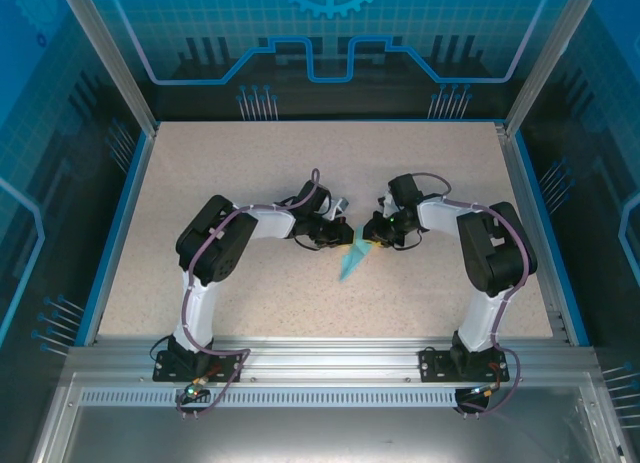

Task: Fold a paper plane with a square sheet of paper (fold left side to right side)
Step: Fold the wing for the fifth time at the center of the table.

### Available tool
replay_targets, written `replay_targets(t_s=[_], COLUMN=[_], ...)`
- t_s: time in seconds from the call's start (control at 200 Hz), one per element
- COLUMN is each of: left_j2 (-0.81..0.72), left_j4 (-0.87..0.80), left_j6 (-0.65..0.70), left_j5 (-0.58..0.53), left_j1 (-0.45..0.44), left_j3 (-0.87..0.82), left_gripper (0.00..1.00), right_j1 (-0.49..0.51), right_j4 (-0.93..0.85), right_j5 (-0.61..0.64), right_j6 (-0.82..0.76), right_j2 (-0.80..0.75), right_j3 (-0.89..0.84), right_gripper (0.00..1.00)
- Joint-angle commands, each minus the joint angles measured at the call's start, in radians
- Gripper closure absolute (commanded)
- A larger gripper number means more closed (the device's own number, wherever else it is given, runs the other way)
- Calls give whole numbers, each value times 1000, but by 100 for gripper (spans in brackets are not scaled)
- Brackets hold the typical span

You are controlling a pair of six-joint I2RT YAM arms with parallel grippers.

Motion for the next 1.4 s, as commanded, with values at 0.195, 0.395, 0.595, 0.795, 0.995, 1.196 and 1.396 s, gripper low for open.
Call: replay_targets(t_s=[0.195, 0.395, 0.595, 0.795, 0.995, 1.196, 1.396], left_j2=[41, -12, -165, -362, -415, -314, -236], left_j4=[-59, -52, -76, -78, -99, -123, -178], left_j6=[37, 38, 52, 40, 26, 24, 49], left_j5=[-2, -24, -75, -85, -109, -150, -171], left_j1=[-14, -13, 5, -3, -108, -159, -184], left_j3=[31, 2, -75, -208, -265, -204, -134], left_gripper=[89, 76, 58, 49, 48, 48, 55], right_j1=[14, 14, 10, 11, 11, 11, 11], right_j4=[-71, -86, -97, -89, -83, -84, -86], right_j5=[50, 59, 80, 79, 76, 75, 73], right_j6=[-31, -35, -35, -30, -29, -29, -28], right_j2=[-2, 26, 32, 35, 37, 35, 35], right_j3=[10, 16, 13, 8, 5, 4, 5], right_gripper=[81, 81, 81, 80, 80, 80, 80])
